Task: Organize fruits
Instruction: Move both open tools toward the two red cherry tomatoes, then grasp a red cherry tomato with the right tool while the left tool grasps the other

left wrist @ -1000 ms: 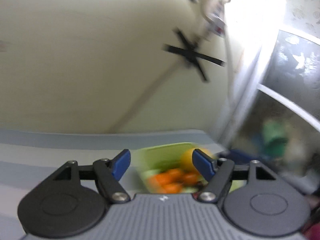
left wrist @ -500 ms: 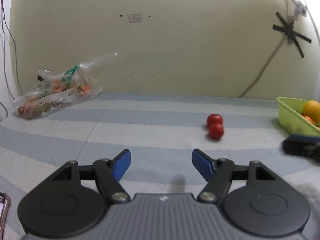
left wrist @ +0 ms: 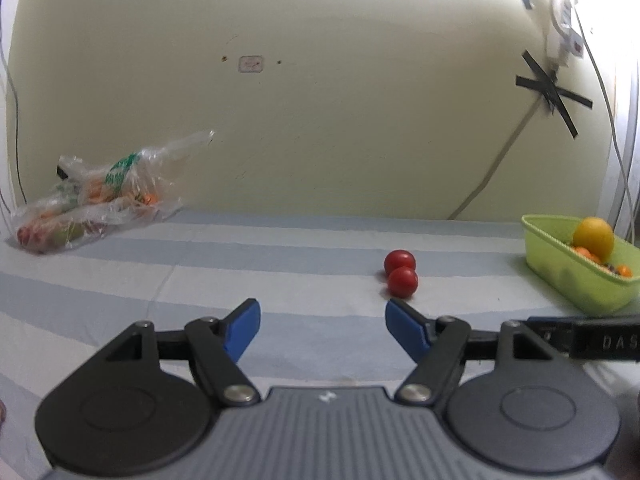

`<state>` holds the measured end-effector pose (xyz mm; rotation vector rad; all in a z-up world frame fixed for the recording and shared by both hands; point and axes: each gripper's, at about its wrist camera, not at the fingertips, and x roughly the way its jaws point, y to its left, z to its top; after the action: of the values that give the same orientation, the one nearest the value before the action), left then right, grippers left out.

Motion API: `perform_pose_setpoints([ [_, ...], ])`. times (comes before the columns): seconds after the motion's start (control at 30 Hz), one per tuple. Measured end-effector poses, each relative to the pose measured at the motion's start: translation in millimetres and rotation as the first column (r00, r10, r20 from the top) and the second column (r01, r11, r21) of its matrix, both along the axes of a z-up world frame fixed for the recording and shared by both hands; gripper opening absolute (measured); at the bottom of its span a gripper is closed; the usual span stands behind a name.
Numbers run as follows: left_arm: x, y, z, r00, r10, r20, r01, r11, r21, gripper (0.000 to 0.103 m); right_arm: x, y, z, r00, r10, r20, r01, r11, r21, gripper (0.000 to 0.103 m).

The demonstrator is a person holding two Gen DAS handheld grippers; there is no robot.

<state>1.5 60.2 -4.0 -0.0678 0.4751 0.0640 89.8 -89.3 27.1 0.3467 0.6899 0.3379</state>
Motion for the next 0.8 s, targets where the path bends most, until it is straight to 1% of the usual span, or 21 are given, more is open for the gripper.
perform_pose_setpoints([
  [0.07, -0.3, 5.8, -0.5, 1.0, 0.012, 0.003, -0.012, 0.999, -0.032, 0.071, 0.9, 3.4, -0.7, 1.0, 0.003, 0.001, -0.003, 1.0, -0.018, 0.036],
  [0.17, 0.0, 15.1, -0.5, 0.999, 0.039, 0.006, -0.039, 0.996, -0.082, 0.072, 6.5, 16.3, -0.7, 1.0, 0.02, 0.013, -0.019, 0.996, -0.083, 0.036],
  [0.3, 0.2, 25.6, -0.9, 0.997, 0.073, 0.007, -0.071, 0.989, -0.133, 0.072, 23.5, 37.4, 7.4, 0.997, 0.053, 0.059, -0.045, 0.991, -0.123, 0.037],
  [0.4, -0.6, 30.7, -0.8, 0.996, 0.091, 0.013, -0.088, 0.984, -0.155, 0.073, 43.2, 57.5, 10.7, 0.992, 0.073, 0.101, -0.056, 0.986, -0.157, 0.037],
  [0.43, -0.7, 32.2, -0.8, 0.995, 0.095, 0.015, -0.091, 0.982, -0.163, 0.073, 50.6, 63.6, 9.7, 0.992, 0.078, 0.1, -0.06, 0.984, -0.167, 0.038],
  [0.5, 0.1, 34.1, -0.8, 0.995, 0.095, 0.015, -0.091, 0.981, -0.172, 0.076, 67.4, 74.2, 5.9, 0.994, 0.079, 0.081, -0.064, 0.982, -0.175, 0.045],
  [0.53, 0.3, 34.4, -0.8, 0.995, 0.094, 0.015, -0.09, 0.98, -0.175, 0.076, 74.9, 77.4, 4.4, 0.994, 0.078, 0.073, -0.064, 0.982, -0.176, 0.047],
  [0.67, 0.3, 32.9, -0.7, 0.996, 0.087, 0.02, -0.083, 0.982, -0.169, 0.076, 103.1, 86.3, -1.3, 0.998, 0.05, 0.048, -0.039, 0.976, -0.213, 0.048],
  [0.77, 0.7, 32.2, -0.7, 0.996, 0.083, 0.022, -0.078, 0.983, -0.167, 0.077, 117.0, 87.1, -9.6, 0.998, 0.059, -0.019, -0.061, 0.98, -0.191, 0.048],
  [0.8, 1.0, 32.9, -1.0, 0.996, 0.082, 0.021, -0.077, 0.983, -0.169, 0.078, 116.6, 88.2, -8.9, 0.998, 0.061, -0.012, -0.062, 0.978, -0.198, 0.047],
])
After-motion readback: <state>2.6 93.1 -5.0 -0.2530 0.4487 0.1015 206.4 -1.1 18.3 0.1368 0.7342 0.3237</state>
